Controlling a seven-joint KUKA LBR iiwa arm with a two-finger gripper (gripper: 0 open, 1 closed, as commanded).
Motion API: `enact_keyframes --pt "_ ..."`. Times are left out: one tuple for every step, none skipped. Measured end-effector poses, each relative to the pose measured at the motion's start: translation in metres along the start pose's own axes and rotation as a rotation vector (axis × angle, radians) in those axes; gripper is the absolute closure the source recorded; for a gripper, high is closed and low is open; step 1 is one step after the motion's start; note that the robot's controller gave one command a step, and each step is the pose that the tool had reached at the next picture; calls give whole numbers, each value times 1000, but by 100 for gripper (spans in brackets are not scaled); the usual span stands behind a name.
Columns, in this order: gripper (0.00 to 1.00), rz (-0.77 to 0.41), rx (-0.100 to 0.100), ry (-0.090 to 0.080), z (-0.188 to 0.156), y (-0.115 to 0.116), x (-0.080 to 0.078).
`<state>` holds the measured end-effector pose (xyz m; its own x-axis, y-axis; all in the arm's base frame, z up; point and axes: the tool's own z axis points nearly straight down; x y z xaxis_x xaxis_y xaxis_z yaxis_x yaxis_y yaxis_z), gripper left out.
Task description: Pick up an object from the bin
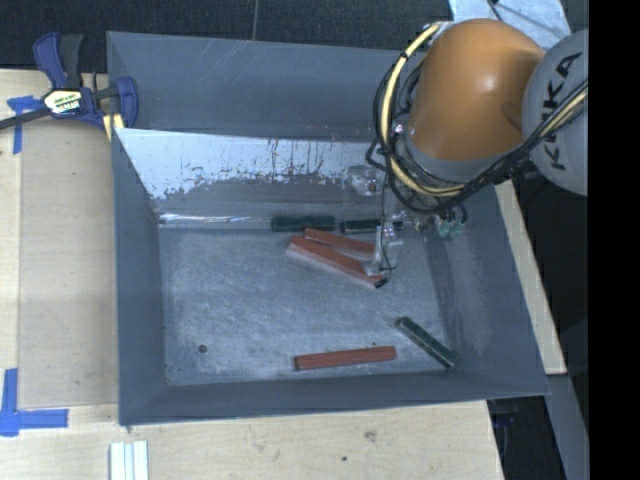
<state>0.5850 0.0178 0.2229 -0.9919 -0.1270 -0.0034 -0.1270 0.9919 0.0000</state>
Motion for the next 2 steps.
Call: enact_keyframes --pt "0 38 0 7 99 -35 -14" --pt "0 198 0 -1 149 -41 2"
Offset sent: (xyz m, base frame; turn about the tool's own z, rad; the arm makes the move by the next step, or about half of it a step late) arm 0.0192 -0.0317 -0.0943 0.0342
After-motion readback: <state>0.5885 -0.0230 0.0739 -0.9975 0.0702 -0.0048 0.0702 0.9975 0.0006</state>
